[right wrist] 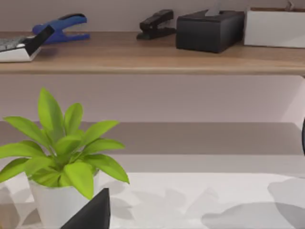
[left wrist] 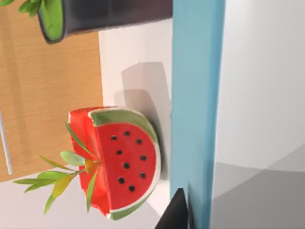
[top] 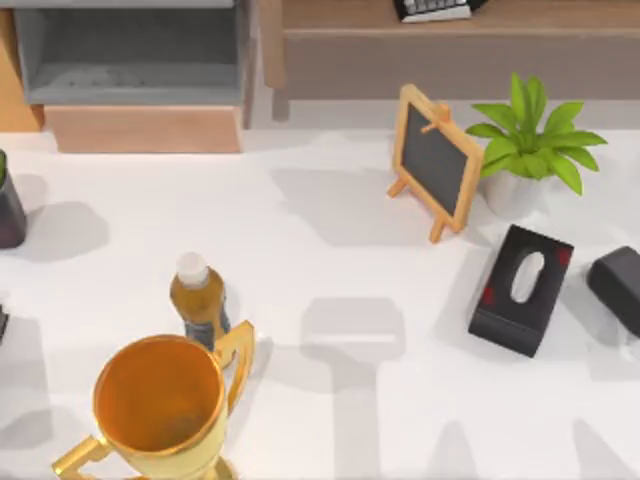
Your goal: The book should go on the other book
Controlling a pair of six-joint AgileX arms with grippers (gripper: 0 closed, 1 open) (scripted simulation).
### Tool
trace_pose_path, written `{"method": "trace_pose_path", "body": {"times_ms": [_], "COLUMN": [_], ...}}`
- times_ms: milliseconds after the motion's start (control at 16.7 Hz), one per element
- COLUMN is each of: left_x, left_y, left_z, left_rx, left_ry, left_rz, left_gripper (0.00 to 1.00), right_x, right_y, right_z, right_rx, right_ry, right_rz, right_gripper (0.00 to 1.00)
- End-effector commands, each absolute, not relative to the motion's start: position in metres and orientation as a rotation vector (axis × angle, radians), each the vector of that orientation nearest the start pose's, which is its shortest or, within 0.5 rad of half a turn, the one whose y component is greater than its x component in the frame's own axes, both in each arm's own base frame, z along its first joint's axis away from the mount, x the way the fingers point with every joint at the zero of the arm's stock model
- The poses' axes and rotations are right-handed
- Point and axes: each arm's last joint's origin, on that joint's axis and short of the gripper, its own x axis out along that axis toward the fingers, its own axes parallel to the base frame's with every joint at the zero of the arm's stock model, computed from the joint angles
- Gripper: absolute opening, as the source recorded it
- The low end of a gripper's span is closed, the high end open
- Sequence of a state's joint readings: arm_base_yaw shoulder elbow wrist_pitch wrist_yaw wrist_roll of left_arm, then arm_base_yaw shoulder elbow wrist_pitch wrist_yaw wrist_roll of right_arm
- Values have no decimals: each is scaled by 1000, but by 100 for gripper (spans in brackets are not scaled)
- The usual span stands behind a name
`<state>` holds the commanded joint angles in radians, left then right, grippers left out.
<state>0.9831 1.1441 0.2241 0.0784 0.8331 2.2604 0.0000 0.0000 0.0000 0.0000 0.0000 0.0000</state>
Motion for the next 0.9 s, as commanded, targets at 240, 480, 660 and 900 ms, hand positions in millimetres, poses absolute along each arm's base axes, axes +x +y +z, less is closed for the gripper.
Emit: {"method": "trace_pose_path", "body": {"times_ms": [240, 480, 660, 900], "left_x": [115, 115, 115, 115], "left_y": [130, 130, 130, 130], "left_z": [115, 115, 115, 115], "left_rx": [1538, 1538, 1538, 1538], "left_ry": [381, 381, 381, 381], "left_rz": [-440, -440, -440, -440], "left_gripper": [8, 38, 60, 90], "right_x": [106, 106, 106, 106], "right_y": [-1, -1, -1, -1], "right_z": [160, 160, 160, 160], "right_rx": [0, 0, 0, 0], "right_ry": [0, 0, 0, 0], "right_rz": [0, 0, 0, 0], "right_gripper": [100, 100, 100, 100]}}
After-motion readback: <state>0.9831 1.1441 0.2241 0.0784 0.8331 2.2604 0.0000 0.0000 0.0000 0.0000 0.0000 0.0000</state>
